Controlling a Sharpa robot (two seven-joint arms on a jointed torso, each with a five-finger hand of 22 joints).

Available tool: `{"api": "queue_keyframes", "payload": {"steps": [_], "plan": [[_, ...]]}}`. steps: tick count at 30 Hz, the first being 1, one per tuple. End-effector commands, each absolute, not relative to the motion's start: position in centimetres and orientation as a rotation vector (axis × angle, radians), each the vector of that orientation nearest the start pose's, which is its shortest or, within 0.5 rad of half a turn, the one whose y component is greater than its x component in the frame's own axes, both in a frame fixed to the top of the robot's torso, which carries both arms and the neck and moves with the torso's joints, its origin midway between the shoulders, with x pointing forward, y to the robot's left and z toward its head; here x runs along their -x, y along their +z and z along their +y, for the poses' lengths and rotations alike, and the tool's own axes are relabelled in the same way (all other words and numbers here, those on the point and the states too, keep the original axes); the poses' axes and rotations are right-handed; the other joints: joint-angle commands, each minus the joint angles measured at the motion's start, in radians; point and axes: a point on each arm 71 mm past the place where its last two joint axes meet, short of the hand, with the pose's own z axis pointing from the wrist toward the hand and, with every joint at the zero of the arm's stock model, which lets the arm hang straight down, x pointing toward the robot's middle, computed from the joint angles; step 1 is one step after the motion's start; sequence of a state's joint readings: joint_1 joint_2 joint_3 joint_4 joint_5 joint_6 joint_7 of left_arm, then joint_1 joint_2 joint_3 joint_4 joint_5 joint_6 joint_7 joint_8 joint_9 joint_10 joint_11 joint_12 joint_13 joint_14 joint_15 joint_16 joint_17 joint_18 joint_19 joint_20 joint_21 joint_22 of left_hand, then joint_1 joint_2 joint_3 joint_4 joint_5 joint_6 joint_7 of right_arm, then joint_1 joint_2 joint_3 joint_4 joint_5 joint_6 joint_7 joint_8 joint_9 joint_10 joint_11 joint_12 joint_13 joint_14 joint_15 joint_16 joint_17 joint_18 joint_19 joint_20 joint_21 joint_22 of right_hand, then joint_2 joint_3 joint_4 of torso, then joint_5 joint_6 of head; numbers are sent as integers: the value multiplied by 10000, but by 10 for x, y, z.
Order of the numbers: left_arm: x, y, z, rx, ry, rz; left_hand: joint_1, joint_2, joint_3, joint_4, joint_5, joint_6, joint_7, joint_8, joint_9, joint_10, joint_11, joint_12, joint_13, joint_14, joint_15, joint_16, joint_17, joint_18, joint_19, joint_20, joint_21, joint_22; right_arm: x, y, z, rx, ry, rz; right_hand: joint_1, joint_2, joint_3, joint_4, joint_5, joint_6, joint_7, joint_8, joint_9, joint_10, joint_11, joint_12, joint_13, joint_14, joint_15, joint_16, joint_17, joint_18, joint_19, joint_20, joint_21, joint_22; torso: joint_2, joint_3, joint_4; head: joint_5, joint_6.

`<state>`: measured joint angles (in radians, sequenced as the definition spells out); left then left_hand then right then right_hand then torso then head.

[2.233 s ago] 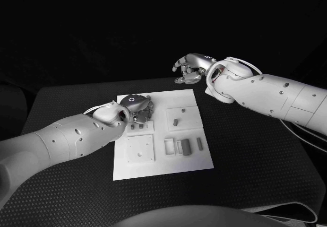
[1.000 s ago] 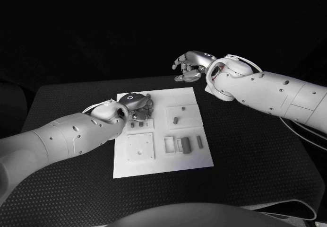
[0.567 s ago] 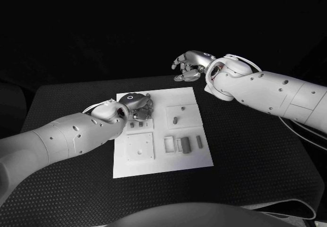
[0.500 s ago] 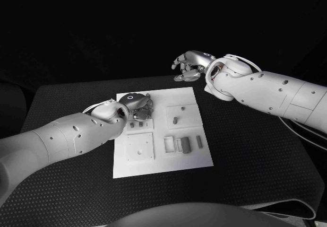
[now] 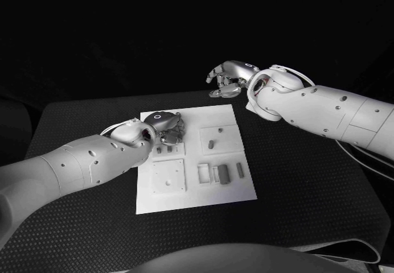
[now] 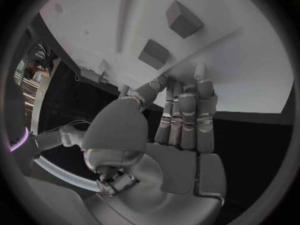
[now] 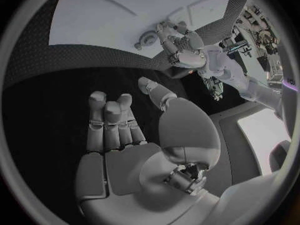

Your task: Assemble the parts on the task board

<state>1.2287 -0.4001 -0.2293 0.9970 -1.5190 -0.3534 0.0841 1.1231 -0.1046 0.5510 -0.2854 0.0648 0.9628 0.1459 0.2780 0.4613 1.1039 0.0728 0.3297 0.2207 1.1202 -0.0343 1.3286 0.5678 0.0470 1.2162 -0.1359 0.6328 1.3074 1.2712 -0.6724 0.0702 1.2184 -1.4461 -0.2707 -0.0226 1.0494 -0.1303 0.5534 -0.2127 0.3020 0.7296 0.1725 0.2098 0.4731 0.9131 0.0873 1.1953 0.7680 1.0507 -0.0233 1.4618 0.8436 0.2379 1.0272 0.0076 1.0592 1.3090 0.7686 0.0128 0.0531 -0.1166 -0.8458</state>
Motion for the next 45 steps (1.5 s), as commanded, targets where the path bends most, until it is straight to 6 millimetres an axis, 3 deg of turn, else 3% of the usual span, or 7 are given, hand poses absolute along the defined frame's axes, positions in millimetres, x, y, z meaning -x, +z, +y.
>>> {"api": "queue_keyframes", "payload": {"steps": [1, 17, 28, 38, 45], "plan": [[-538, -255, 109, -4969, -6142, 17151, 13, 106, 92, 1, 46, 65, -8, 33, 2, 77, -5, -60, 12, 56, -59, 52, -25, 997, 97, -5, 72, 191, -560, -126, -201, 1245, 6067, 15347, 3, 68, -44, -24, 5, -125, 320, 38, -15, -18, 33, 60, -14, -22, 55, 4, -16, 239, -26, -64, -31, 82, 1, -3, 1, -2, -7], [-537, -252, 114, -4763, -6423, 16831, 163, 321, 311, -29, 343, 503, -199, 252, 45, 850, -178, -563, 68, 393, -230, 114, -166, 991, 388, -162, 264, 205, -560, -126, -201, 1242, 6062, 15340, 1, 66, -46, -25, 4, -122, 320, 42, -18, -18, 33, 62, -15, -21, 55, 5, -17, 239, -26, -63, -32, 83, -1, -1, 2, -9, -19], [-537, -244, 122, -4019, -6853, 16437, 218, 294, 365, -39, 478, 457, -179, 214, 21, 911, -166, -868, 52, 487, -224, 74, -237, 985, 448, -189, 275, 181, -560, -126, -204, 1211, 6014, 15339, 2, 63, -47, -26, 4, -120, 320, 45, -20, -18, 33, 64, -17, -21, 55, 6, -17, 239, -25, -63, -31, 84, -3, -4, 8, -14, 17], [-539, -223, 124, -3270, -7350, 16171, 221, 285, 367, -34, 479, 433, -164, 199, 12, 945, -162, -927, 53, 504, -219, 65, -253, 986, 459, -184, 271, 177, -560, -126, -206, 1193, 5981, 15343, 1, 59, -48, -27, 4, -119, 320, 48, -23, -18, 32, 66, -18, -21, 54, 7, -18, 239, -25, -62, -32, 85, -12, -4, 22, 35, 54], [-540, -207, 136, -2997, -7357, 16024, 216, 265, 360, -38, 477, 434, -162, 198, 10, 969, -162, -961, 55, 506, -219, 57, -263, 986, 457, -182, 265, 174, -560, -126, -209, 1166, 5934, 15346, -2, 55, -49, -26, 4, -117, 319, 51, -24, -18, 32, 67, -19, -21, 54, 7, -19, 239, -25, -62, -32, 85, -18, -5, 49, 62, 87]]}}
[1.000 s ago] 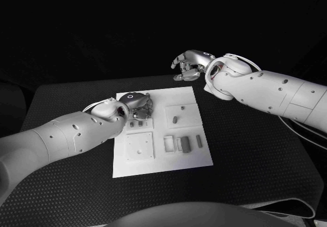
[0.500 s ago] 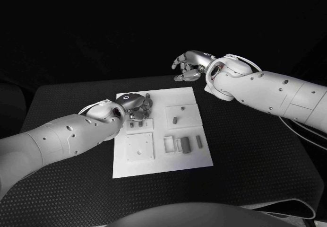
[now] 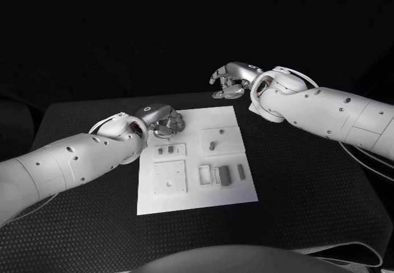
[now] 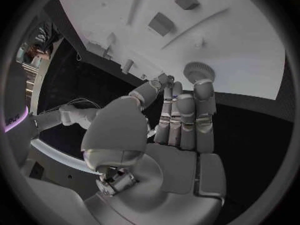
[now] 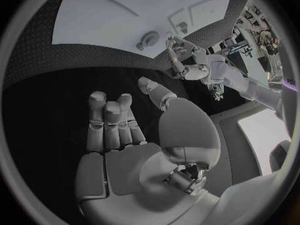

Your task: Assemble the parts on the task board

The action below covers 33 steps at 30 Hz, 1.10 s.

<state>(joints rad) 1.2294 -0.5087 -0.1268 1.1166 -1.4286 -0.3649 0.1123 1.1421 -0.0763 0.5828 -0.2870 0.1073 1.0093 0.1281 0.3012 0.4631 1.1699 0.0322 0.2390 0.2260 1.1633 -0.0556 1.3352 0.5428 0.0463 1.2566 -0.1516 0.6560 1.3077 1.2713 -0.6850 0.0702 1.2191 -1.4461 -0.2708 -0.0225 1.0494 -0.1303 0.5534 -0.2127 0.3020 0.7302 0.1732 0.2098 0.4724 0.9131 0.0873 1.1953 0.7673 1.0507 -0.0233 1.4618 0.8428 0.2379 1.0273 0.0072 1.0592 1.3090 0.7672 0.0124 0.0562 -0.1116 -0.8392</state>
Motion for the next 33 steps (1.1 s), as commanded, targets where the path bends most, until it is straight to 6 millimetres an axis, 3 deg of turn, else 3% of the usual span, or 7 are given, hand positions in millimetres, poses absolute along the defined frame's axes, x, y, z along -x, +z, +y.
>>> {"api": "queue_keyframes", "payload": {"steps": [1, 10, 15, 20, 27, 33], "plan": [[-541, -205, 139, -2990, -7298, 16028, 31, -24, 42, -25, 54, -32, 15, -33, -9, 313, 244, -63, 3, 74, -6, -12, -16, 994, 50, -24, 30, 171, -560, -126, -209, 1160, 5923, 15348, -2, 54, -49, -26, 4, -123, 313, 51, -18, -18, 33, 67, -13, -21, 54, 7, -10, 239, -26, -58, -32, 85, 0, 0, 10, 22, 18], [-543, -202, 164, -2918, -6824, 16192, 20, -44, 26, -17, 50, -23, 14, -30, -10, 355, 243, -103, 10, 71, -7, -23, -29, 990, 46, -20, 23, 170, -559, -126, -212, 1137, 5884, 15351, -3, 51, -50, -25, 4, -122, 314, 53, -20, -18, 33, 68, -14, -22, 55, 7, -11, 239, -26, -58, -32, 86, 11, -2, 0, 52, 112], [-544, -205, 171, -3037, -6573, 16247, 26, -78, 11, -28, 51, -29, 12, -34, -14, 371, 243, -154, 12, 67, -7, -29, -38, 991, 39, -21, 15, 169, -559, -126, -212, 1124, 5867, 15347, -6, 49, -51, -24, 4, -122, 314, 54, -21, -19, 33, 68, -15, -22, 55, 7, -12, 239, -26, -57, -33, 86, 11, -17, 1, 50, 91], [-544, -209, 169, -3288, -6511, 16297, 42, -71, 16, -23, 55, -25, 11, -33, -15, 389, 242, -180, 15, 59, -7, -39, -46, 990, 31, -20, 5, 166, -559, -126, -212, 1131, 5878, 15346, -10, 46, -52, -21, 4, -122, 314, 56, -23, -19, 33, 68, -16, -22, 55, 7, -12, 239, -26, -57, -33, 86, 12, -5, -19, 10, 105], [-539, -224, 165, -4053, -6180, 16565, 55, -100, 7, -25, 51, -36, 17, -40, -21, 401, 246, -225, 17, 54, -4, -49, -56, 987, 22, -17, -6, 164, -559, -126, -211, 1134, 5885, 15336, -12, 46, -51, -18, 5, -122, 314, 57, -24, -20, 33, 68, -17, -23, 55, 7, -13, 239, -26, -56, -34, 86, 24, -9, -47, 89, 74], [-537, -232, 164, -4362, -6014, 16869, 52, -112, -3, -21, 48, -37, 19, -42, -23, 413, 246, -242, 21, 55, -3, -45, -57, 985, 23, -16, -4, 168, -559, -126, -211, 1140, 5890, 15344, -12, 47, -50, -17, 5, -122, 314, 58, -26, -21, 34, 68, -19, -24, 55, 6, -14, 239, -27, -56, -35, 86, 17, 4, -33, 106, 59]]}}
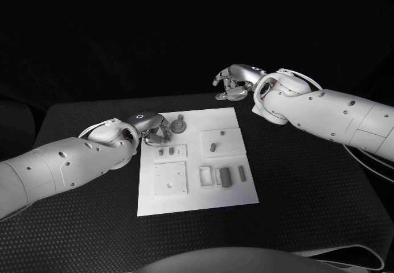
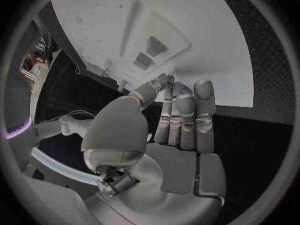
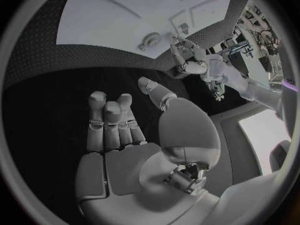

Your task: Assemble the parts on the task board

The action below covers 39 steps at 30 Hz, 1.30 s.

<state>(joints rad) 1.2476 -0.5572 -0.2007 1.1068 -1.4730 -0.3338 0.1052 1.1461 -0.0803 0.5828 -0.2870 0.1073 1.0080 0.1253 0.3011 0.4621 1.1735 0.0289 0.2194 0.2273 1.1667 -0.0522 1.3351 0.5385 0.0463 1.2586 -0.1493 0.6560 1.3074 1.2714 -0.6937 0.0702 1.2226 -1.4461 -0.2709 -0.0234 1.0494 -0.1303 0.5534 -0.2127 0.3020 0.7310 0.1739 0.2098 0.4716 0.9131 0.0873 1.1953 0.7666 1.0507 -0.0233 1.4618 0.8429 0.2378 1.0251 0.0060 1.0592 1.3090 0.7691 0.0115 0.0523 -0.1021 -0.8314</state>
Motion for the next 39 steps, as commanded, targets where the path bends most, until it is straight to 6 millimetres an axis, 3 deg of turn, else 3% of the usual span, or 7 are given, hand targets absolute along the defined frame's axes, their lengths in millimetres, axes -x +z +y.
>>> {"api": "queue_keyframes", "payload": {"steps": [1, 39], "plan": [[-537, -233, 164, -4403, -5985, 16880, 12, -71, -4, -20, 47, -23, 47, -41, -13, 379, 280, -49, 8, 21, -37, -44, -15, 985, 4, -39, -3, 172, -559, -126, -211, 1140, 5890, 15346, -12, 48, -50, -17, 5, -130, 307, 58, -18, -21, 33, 68, -11, -24, 55, 6, -16, 240, -5, -44, -36, 86, 0, 18, 3, 10, -33], [-541, -240, 162, -4768, -5186, 17516, 19, -26, -21, -23, 31, -28, 48, -47, -22, 432, 278, -134, 26, 9, -38, -37, -22, 980, -7, -39, -5, 182, -560, -126, -210, 1149, 5904, 15346, -13, 49, -46, -11, 6, -133, 307, 63, -28, -22, 34, 70, -17, -27, 55, 4, -19, 240, -5, -44, -39, 86, -2, 11, 9, -26, -96]]}}
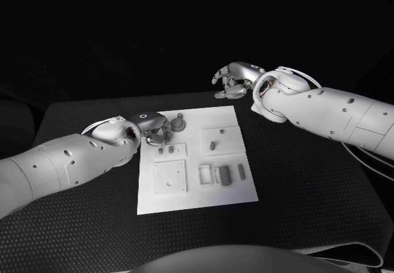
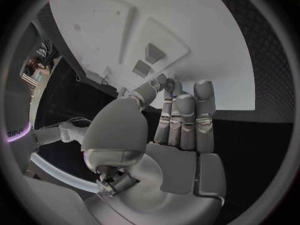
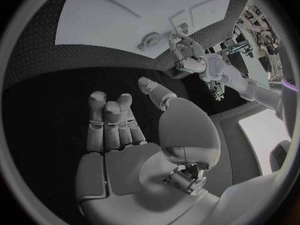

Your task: Assemble the parts on the task board

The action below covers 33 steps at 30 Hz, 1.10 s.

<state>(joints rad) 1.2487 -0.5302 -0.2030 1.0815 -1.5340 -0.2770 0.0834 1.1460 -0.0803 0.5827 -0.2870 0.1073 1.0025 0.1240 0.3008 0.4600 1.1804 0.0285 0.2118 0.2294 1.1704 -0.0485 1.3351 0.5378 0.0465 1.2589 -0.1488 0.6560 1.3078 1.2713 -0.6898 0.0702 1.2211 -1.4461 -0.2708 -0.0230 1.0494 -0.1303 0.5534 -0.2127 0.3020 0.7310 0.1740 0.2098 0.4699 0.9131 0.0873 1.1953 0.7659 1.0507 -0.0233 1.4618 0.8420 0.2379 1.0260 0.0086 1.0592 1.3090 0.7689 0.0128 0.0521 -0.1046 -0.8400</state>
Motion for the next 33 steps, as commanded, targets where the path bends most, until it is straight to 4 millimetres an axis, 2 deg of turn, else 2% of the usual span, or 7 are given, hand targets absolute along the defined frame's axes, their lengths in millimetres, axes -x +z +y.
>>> {"api": "queue_keyframes", "payload": {"steps": [1, 24, 33], "plan": [[-542, -240, 162, -4799, -5123, 17520, 21, -25, -21, -24, 31, 28, 61, -43, -1, 365, 282, -59, 5, -28, -74, -37, -16, 977, -11, -44, -5, 178, -560, -126, -210, 1148, 5903, 15346, -13, 49, -46, -11, 6, -133, 307, 63, -11, -22, 34, 70, -10, -27, 55, 4, -10, 239, -13, -69, -39, 86, -1, -2, 13, -3, -7], [-541, -240, 159, -4898, -5262, 17363, 60, 45, -32, -22, 27, 128, 19, 10, 14, 542, 240, -111, 70, 0, -114, -17, -26, 972, 9, -66, -4, 178, -560, -126, -211, 1153, 5906, 15338, -12, 47, -45, -10, 5, -133, 307, 68, -16, -22, 34, 71, -14, -28, 55, 4, -12, 239, -12, -69, -41, 86, 3, 3, 0, 14, -8], [-541, -239, 159, -4711, -5509, 17195, 73, -63, -54, -28, 22, 43, 49, -41, -12, 548, 240, -185, 87, 5, -116, -31, -43, 966, 13, -75, -20, 168, -560, -126, -211, 1152, 5901, 15342, -12, 47, -44, -10, 6, -133, 306, 69, -18, -23, 34, 72, -15, -28, 55, 4, -13, 239, -12, -69, -42, 86, -3, 5, 13, -4, 1]]}}
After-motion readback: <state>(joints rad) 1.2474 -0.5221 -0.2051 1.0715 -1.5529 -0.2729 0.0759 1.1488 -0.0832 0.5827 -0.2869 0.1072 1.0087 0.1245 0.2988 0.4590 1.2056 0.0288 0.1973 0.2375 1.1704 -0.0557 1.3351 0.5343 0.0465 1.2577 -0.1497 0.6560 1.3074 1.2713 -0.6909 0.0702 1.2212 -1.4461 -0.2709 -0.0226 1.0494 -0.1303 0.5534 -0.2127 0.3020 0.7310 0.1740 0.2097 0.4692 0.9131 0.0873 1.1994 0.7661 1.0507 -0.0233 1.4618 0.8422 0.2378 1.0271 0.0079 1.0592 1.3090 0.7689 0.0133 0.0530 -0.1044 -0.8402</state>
